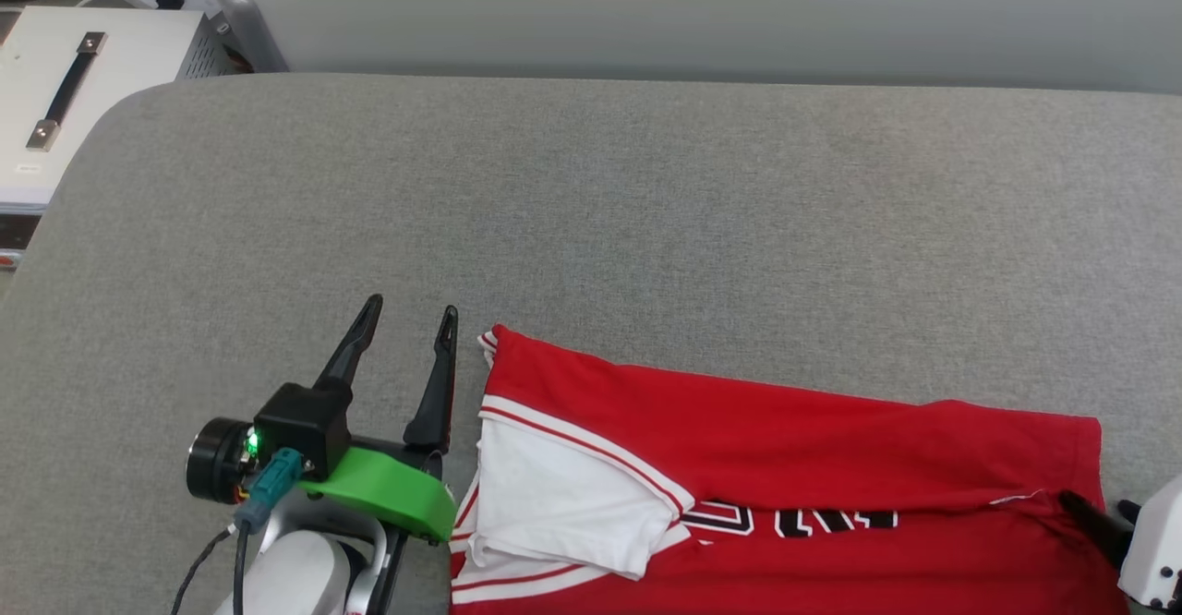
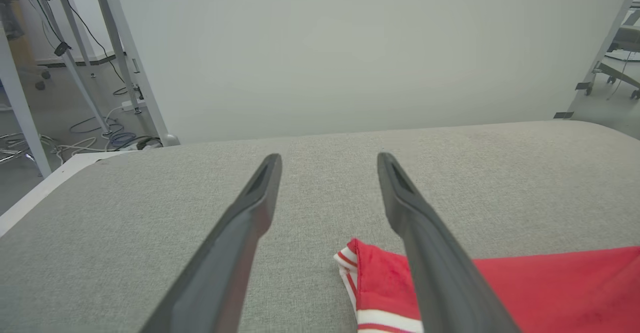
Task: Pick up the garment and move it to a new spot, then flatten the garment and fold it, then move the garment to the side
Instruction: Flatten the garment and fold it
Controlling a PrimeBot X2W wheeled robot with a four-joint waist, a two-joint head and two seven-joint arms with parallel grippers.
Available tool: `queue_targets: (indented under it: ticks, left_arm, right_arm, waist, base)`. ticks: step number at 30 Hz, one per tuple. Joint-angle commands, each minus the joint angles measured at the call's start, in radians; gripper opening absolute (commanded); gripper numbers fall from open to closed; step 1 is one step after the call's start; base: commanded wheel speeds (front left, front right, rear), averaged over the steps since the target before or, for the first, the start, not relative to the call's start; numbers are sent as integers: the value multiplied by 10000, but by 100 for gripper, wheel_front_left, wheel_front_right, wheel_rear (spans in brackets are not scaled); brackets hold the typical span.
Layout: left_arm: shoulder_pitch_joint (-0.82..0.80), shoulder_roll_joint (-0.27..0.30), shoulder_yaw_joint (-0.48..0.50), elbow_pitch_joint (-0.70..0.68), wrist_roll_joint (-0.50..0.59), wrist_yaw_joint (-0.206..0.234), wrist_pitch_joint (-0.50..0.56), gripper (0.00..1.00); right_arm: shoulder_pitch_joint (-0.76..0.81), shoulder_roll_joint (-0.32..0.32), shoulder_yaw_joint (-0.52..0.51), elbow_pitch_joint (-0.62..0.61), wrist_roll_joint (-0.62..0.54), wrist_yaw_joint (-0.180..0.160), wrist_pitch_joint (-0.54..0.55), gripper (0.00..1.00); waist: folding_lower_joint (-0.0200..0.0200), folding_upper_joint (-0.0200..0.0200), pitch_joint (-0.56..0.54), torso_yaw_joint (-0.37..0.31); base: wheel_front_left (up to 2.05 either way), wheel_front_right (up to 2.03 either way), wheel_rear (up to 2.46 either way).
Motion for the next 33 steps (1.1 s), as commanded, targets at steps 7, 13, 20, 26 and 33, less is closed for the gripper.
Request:
queue_targets:
  ticks: [7,13,20,26,33]
  left_arm:
    - [539,-845,1138,437,993,-1107,-59,100]
    - [696,-1488,2005,865,1709,-1909,-60,100]
    - [859,-1894,2565,1067,2156,-2394,-60,100]
    - [907,-2142,2854,1198,2452,-2692,-60,100]
    - [902,-2277,3033,1346,2642,-2964,-60,100]
  right_arm:
    - [437,908,-580,121,-460,-9,909,100]
    - [678,1626,-434,-277,-383,-9,1473,100]
    - [768,1888,-382,-441,-468,-9,1495,46]
    - [659,1900,-328,-407,-761,-9,774,0]
    - [399,1590,-529,-73,-1211,-9,-307,0]
  waist:
    - [0,-1,328,267]
    - [0,-1,203,312]
    - [0,-1,45,246]
    - [0,-1,87,195]
    - [0,-1,63,159]
  base:
    - [0,0,0]
    - [0,0,0]
    - [0,0,0]
    - [0,0,0]
    - [0,0,0]
